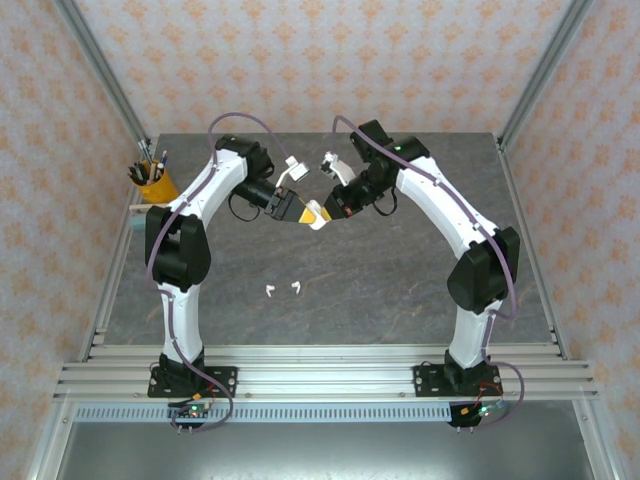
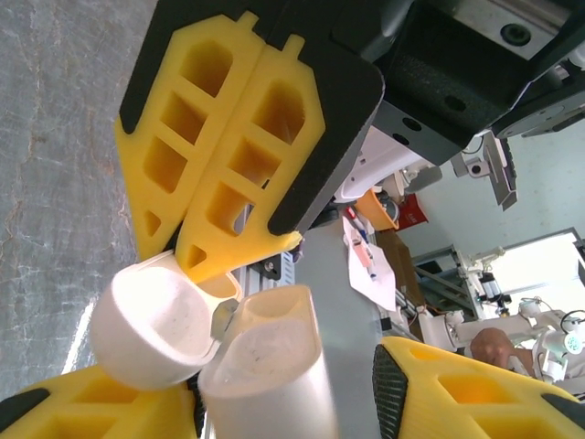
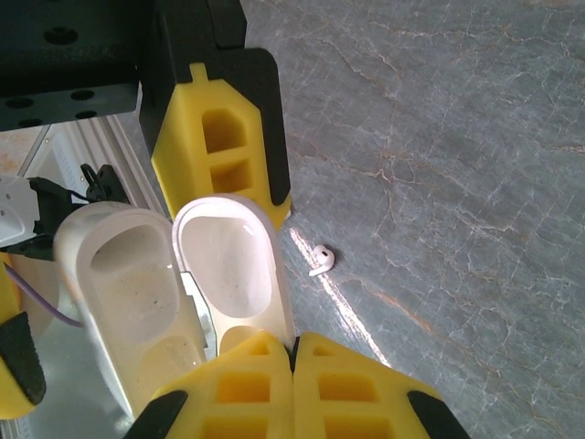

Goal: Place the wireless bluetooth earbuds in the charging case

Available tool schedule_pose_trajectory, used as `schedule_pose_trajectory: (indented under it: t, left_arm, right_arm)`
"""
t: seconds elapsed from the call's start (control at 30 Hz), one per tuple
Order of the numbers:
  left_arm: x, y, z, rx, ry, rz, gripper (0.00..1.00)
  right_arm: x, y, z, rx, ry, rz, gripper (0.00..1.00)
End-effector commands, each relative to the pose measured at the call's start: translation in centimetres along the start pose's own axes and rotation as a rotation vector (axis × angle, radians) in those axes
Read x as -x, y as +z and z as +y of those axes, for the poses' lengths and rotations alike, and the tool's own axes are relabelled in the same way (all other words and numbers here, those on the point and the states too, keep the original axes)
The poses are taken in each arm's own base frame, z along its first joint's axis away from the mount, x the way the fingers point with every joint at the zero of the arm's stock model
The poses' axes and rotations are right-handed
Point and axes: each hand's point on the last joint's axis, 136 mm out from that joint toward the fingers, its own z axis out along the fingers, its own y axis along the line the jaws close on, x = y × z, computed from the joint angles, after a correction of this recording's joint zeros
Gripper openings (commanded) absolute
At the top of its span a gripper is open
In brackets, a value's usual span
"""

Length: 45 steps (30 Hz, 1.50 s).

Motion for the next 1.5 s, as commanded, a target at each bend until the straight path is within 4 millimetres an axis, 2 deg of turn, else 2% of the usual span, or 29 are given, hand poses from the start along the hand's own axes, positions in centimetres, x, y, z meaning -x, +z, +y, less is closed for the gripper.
schedule_pose_trajectory:
  t: [0.0,0.27,0.43,0.6,0.77,0.8,0.87,0.93,1.03,1.17,1.23,1.37,1.47]
  left_arm:
    - [-0.8,0.6,-1.7,-0.063,-0.163,0.009,0.51]
    - [-0.6,0.6,-1.1,-0.068,-0.174,0.004,0.50]
    - [-0.6,0.7,-0.6,-0.074,-0.185,0.002,0.44]
    - [-0.5,0.8,-0.4,-0.080,-0.189,-0.006,0.32]
    - [-0.6,0.8,-0.5,-0.083,-0.181,-0.010,0.06]
    - [-0.6,0.7,-0.5,-0.083,-0.177,-0.014,0.02]
    - [-0.5,0.4,-0.8,-0.085,-0.162,-0.027,0.00]
    - [-0.2,-0.4,-1.3,-0.088,-0.140,-0.070,0.00]
    - [0.7,-2.4,-2.5,-0.091,-0.084,-0.169,0.00]
    - [1.6,-4.5,-4.5,-0.067,-0.006,-0.238,0.00]
    - [2.0,-5.1,-5.6,-0.056,0.023,-0.247,0.00]
    - [2.5,-6.1,-7.0,-0.035,0.068,-0.266,0.00]
    - [2.9,-7.1,-7.2,-0.018,0.071,-0.286,0.00]
  right_arm:
    - [0.4,-0.3,0.5,0.005,-0.030,-0.006,0.00]
    - [0.5,-0.8,0.7,-0.007,-0.037,-0.017,0.00]
    - [0.7,-0.9,0.9,-0.002,-0.039,-0.027,0.00]
    - [0.8,-0.9,0.9,-0.003,-0.038,-0.030,0.00]
    - [1.4,-1.3,-0.1,-0.073,-0.011,-0.055,0.00]
    - [1.8,-1.5,-0.5,-0.103,0.001,-0.073,0.07]
    - [2.7,-2.5,-1.3,-0.171,0.024,-0.120,0.29]
    - [3.7,-4.1,-1.5,-0.194,0.057,-0.183,0.41]
    - [5.1,-7.6,-2.7,-0.238,0.141,-0.313,0.50]
    - [5.9,-12.5,-5.5,-0.324,0.311,-0.485,0.54]
    - [5.5,-13.7,-6.6,-0.367,0.388,-0.526,0.55]
    - [4.4,-13.5,-7.2,-0.381,0.482,-0.531,0.55]
    - [3.2,-12.8,-7.6,-0.370,0.558,-0.540,0.55]
